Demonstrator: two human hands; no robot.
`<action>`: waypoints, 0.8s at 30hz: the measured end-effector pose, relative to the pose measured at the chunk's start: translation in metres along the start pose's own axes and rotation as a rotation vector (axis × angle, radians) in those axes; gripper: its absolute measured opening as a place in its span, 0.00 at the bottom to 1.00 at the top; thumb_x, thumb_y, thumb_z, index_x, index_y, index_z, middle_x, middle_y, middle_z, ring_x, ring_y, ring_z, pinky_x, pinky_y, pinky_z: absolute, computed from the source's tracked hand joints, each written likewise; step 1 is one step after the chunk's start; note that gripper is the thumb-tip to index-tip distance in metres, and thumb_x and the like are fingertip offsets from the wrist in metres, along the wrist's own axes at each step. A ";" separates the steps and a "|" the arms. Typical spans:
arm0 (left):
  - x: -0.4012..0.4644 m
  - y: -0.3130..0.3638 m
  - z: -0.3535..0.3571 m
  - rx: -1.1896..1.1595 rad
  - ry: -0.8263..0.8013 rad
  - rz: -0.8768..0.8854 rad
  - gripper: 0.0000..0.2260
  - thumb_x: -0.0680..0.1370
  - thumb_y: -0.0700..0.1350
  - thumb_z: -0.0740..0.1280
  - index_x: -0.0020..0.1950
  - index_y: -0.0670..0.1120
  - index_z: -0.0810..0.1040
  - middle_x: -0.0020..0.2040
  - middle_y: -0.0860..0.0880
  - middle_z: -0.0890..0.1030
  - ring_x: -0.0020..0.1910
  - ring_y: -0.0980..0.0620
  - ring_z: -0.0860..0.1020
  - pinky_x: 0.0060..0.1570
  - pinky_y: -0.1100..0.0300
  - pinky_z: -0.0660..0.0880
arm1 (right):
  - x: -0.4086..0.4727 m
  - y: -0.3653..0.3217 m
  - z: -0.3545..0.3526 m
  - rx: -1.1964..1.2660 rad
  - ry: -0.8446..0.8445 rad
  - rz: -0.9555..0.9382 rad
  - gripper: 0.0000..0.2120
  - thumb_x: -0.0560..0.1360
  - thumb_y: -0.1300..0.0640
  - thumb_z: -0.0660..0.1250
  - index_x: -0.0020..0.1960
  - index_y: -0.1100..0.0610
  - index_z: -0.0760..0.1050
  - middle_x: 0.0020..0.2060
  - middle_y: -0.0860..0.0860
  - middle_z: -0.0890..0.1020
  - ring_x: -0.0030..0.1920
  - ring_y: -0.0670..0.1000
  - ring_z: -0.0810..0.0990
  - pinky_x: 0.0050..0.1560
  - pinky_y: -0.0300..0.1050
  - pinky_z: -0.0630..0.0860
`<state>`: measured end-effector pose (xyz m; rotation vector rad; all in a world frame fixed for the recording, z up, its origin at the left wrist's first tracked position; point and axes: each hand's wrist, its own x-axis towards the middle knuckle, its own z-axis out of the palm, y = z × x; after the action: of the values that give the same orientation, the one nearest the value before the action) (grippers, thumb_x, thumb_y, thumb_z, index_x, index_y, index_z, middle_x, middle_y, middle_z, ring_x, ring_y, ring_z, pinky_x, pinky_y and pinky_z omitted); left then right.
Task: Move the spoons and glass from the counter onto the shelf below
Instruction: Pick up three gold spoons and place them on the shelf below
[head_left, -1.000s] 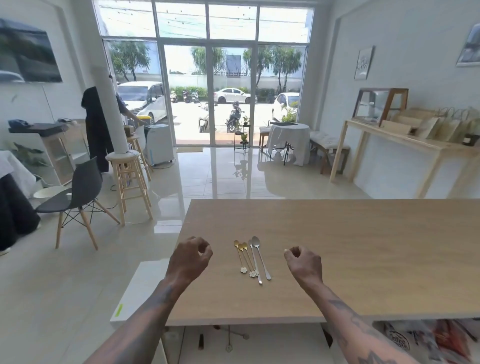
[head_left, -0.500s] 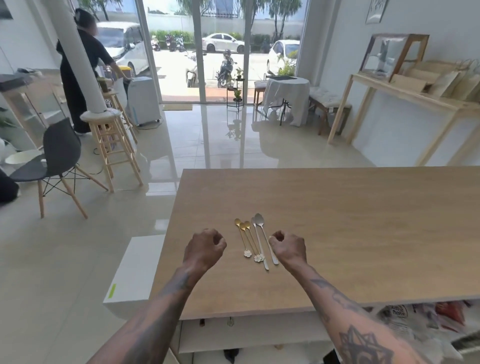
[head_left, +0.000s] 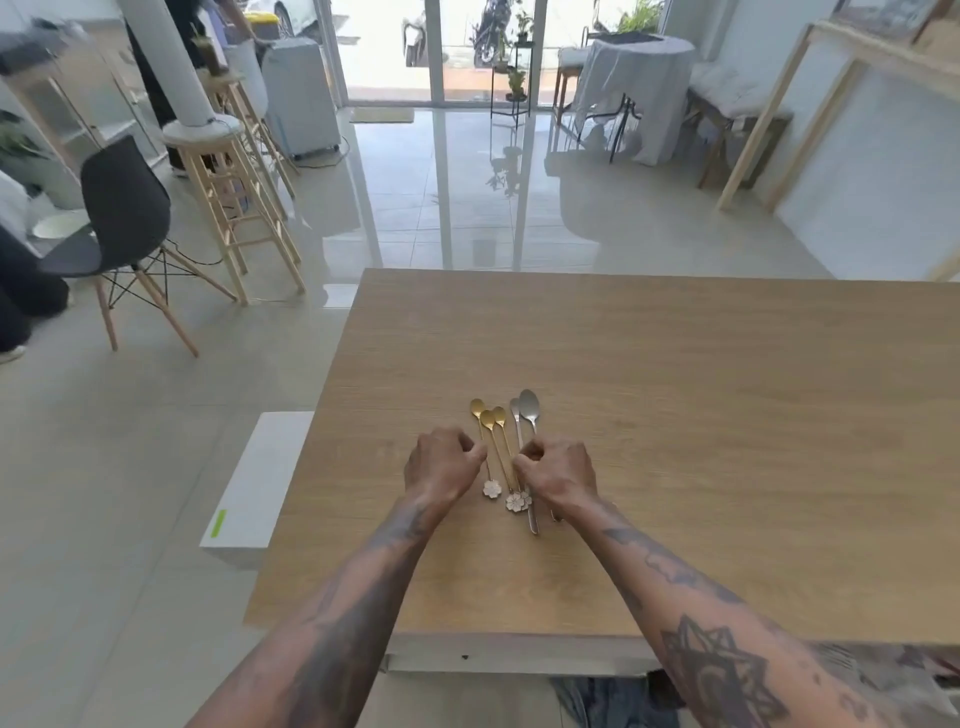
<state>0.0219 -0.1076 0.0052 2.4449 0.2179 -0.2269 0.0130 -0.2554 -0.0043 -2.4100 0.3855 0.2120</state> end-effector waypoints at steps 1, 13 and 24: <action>0.003 0.003 0.003 0.010 -0.006 -0.029 0.15 0.78 0.54 0.69 0.53 0.45 0.86 0.51 0.46 0.87 0.51 0.47 0.84 0.52 0.53 0.80 | 0.002 0.000 0.001 -0.017 -0.002 -0.013 0.06 0.72 0.51 0.70 0.45 0.52 0.83 0.44 0.50 0.86 0.46 0.51 0.84 0.47 0.44 0.80; 0.028 0.030 0.012 0.078 -0.070 -0.277 0.15 0.73 0.48 0.76 0.32 0.46 0.74 0.33 0.50 0.77 0.34 0.50 0.76 0.32 0.60 0.71 | 0.026 -0.006 -0.002 -0.259 0.003 0.035 0.17 0.71 0.52 0.71 0.29 0.54 0.67 0.25 0.46 0.68 0.26 0.45 0.66 0.25 0.37 0.61; 0.015 0.022 0.006 0.095 -0.106 -0.250 0.16 0.74 0.46 0.74 0.36 0.48 0.68 0.36 0.50 0.74 0.33 0.52 0.72 0.31 0.59 0.68 | 0.021 -0.001 -0.003 -0.211 -0.014 0.007 0.14 0.68 0.53 0.66 0.27 0.53 0.67 0.25 0.48 0.70 0.28 0.49 0.70 0.32 0.41 0.68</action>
<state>0.0402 -0.1266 0.0106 2.4878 0.4759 -0.4853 0.0332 -0.2610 -0.0064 -2.6129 0.3821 0.2849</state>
